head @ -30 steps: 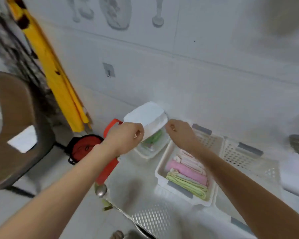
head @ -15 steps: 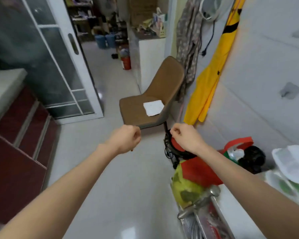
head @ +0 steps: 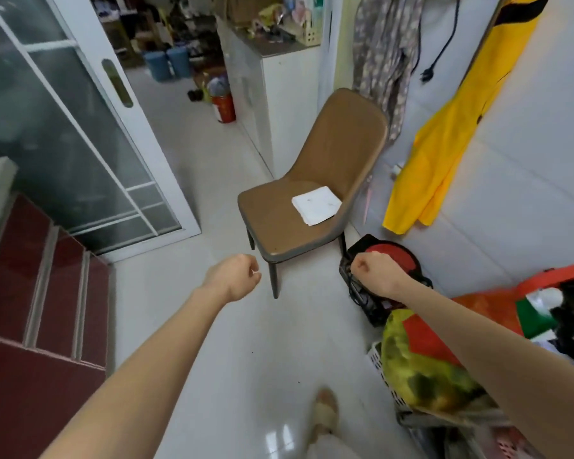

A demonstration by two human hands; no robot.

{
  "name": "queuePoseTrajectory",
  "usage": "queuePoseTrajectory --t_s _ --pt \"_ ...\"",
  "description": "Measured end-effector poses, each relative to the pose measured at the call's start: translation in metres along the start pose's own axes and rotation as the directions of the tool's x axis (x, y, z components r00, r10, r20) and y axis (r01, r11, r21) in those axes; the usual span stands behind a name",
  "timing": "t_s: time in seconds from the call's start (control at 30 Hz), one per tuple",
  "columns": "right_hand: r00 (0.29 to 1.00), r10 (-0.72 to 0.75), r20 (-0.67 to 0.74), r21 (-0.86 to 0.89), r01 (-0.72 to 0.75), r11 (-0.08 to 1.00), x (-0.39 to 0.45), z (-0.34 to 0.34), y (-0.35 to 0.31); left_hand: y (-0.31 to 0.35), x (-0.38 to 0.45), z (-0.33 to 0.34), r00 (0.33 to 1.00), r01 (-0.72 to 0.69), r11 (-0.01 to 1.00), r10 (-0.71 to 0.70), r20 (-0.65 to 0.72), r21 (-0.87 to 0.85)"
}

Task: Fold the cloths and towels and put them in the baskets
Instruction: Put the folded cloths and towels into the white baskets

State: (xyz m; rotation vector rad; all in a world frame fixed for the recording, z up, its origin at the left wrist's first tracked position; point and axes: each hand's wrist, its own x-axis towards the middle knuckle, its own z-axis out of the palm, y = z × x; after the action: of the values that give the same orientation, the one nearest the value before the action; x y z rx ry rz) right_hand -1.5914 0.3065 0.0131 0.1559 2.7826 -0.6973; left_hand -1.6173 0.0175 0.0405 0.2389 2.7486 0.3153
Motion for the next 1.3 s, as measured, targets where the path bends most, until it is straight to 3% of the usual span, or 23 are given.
queuePoseTrajectory --t_s 0.2,0.3,0.47,0.57,0.77,0.9,1.03,1.17,1.23,1.3 --pt "0.998 0.054 0.026 -0.048 -0.052 0.997 0.124 -0.015 -0.002 0.003 0.134 -0.019 0.998 0.006 1.0 -0.006 0.06 0.0" --pt "0.989 0.121 0.083 -0.073 -0.115 0.991 0.191 -0.022 0.0 0.005 0.2 -0.029 0.993 0.059 0.991 -0.046 0.112 -0.119" --pt "0.973 0.204 0.105 0.096 -0.214 0.972 0.305 -0.031 -0.004 0.007 0.307 -0.036 0.984 0.149 0.922 -0.103 0.147 -0.356" --pt "0.97 0.221 0.098 0.048 -0.226 0.973 0.366 -0.028 -0.002 0.002 0.37 -0.032 0.974 0.209 0.859 -0.14 0.177 -0.467" --pt "0.935 0.347 0.078 0.112 -0.354 0.928 0.47 -0.017 0.013 -0.014 0.492 -0.007 0.922 0.378 0.682 -0.214 0.324 -0.626" --pt "0.913 0.383 0.141 0.078 -0.395 0.915 0.533 0.0 0.03 -0.026 0.561 0.019 0.852 0.524 0.455 -0.299 0.43 -0.72" --pt "0.887 0.404 0.222 0.132 -0.438 0.889 0.59 0.034 0.058 -0.031 0.615 0.061 0.794 0.603 0.336 -0.347 0.5 -0.724" --pt "0.875 0.403 0.268 0.075 -0.435 0.897 0.646 0.073 0.092 -0.037 0.669 0.135 0.672 0.718 0.158 -0.412 0.616 -0.678" --pt "0.859 0.412 0.306 0.026 -0.44 0.898 0.667 0.09 0.105 -0.042 0.689 0.194 0.641 0.743 0.119 -0.407 0.65 -0.659" --pt "0.846 0.418 0.331 0.0 -0.443 0.897 0.682 0.107 0.115 -0.021 0.687 0.188 0.646 0.752 0.161 -0.376 0.665 -0.639"
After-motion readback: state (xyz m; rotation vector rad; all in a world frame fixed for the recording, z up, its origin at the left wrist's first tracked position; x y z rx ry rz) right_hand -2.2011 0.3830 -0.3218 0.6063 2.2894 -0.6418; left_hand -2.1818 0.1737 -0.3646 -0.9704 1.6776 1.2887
